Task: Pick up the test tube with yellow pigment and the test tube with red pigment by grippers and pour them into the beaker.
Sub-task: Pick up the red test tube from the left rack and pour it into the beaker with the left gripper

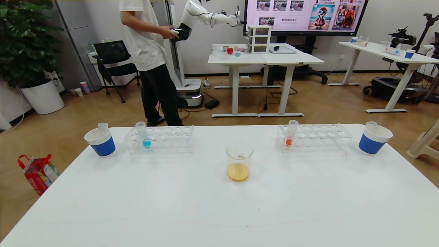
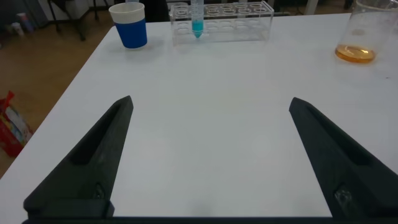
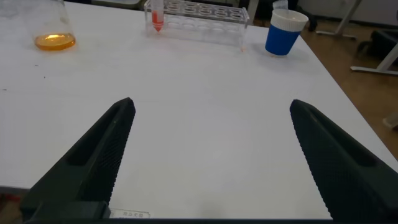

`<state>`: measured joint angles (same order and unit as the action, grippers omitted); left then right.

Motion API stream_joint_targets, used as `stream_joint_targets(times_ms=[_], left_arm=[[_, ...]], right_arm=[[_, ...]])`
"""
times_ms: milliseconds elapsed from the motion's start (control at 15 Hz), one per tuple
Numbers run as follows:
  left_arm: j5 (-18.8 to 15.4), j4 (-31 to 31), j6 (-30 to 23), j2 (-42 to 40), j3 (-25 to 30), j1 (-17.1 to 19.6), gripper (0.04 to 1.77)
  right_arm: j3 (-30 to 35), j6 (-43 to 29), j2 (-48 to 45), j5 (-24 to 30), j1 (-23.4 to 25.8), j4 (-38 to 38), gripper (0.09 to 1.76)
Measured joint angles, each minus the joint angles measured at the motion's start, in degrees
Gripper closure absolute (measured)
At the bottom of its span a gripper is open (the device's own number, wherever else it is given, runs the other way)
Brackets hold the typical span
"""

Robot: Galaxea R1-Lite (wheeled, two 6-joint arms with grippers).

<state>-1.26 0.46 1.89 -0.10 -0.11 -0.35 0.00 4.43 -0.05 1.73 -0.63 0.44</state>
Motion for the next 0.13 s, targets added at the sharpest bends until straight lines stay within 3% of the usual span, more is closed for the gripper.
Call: stream_joint_targets(times_ms=[133], left_arm=[[0.1,-0.1,0.0,0.0,0.1,0.0,0.06]], right_arm=[[0.0,0.0,0.0,0.0,0.0,0.0,0.11]])
